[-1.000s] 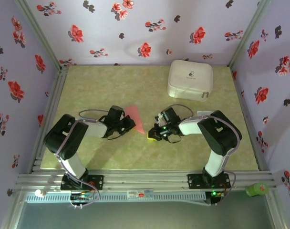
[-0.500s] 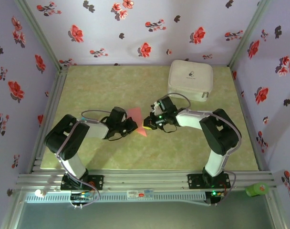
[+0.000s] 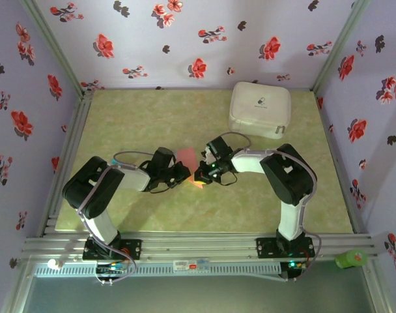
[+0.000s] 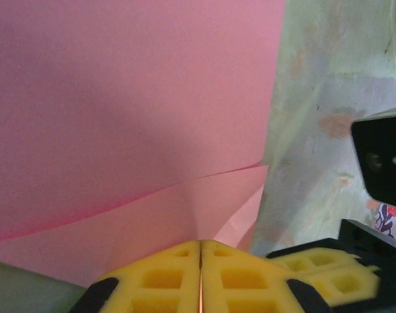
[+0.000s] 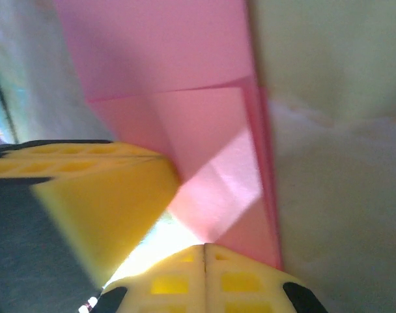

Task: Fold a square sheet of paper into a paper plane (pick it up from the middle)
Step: Fourth fold the wing at the center of the table.

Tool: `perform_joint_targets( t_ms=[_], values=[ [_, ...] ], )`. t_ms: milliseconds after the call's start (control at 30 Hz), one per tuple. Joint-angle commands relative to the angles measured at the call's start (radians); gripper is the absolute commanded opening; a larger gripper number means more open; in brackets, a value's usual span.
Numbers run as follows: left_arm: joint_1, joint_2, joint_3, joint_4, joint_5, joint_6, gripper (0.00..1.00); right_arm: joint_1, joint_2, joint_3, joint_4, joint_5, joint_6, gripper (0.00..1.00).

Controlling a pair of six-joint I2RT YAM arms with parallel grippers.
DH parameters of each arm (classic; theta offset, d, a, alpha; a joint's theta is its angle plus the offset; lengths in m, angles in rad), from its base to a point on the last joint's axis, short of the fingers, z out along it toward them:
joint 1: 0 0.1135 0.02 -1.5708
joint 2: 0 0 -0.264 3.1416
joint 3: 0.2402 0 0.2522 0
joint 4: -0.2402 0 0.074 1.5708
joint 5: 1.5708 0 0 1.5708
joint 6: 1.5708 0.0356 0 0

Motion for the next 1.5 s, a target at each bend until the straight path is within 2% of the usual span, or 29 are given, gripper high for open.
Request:
perform_joint_targets(
  t_ms=[0,267,800,1100,1300,1333,1467],
  values=[
    [-0.019,0.025,-0.007,-0.033,0.004,0.004,0.10,0.003,0.021,0.000,-0.080,0.071,-0.050,0.04],
    [0.021,0.000,0.043,-0.189,-0.059,0.083,0.12,-0.005,0.019,-0.071,-0.098,0.096,-0.063,0.01],
    [0.188,-0.059,-0.008,-0.235,-0.064,0.116,0.13,-0.005,-0.015,-0.125,-0.100,0.091,-0.073,0.00],
    [0.185,-0.128,0.028,-0.228,-0.026,0.094,0.15,-0.006,-0.090,-0.191,-0.125,0.083,-0.089,0.00],
    [0.127,-0.184,0.057,-0.257,-0.019,0.097,0.17,-0.008,-0.201,-0.178,-0.083,0.040,-0.081,0.08],
    [0.119,-0.184,0.061,-0.262,-0.017,0.096,0.18,-0.008,-0.223,-0.165,-0.078,0.043,-0.079,0.13],
    [0.103,-0.187,0.044,-0.248,-0.015,0.079,0.21,-0.022,-0.285,-0.130,-0.122,0.144,-0.112,0.24]
  ],
)
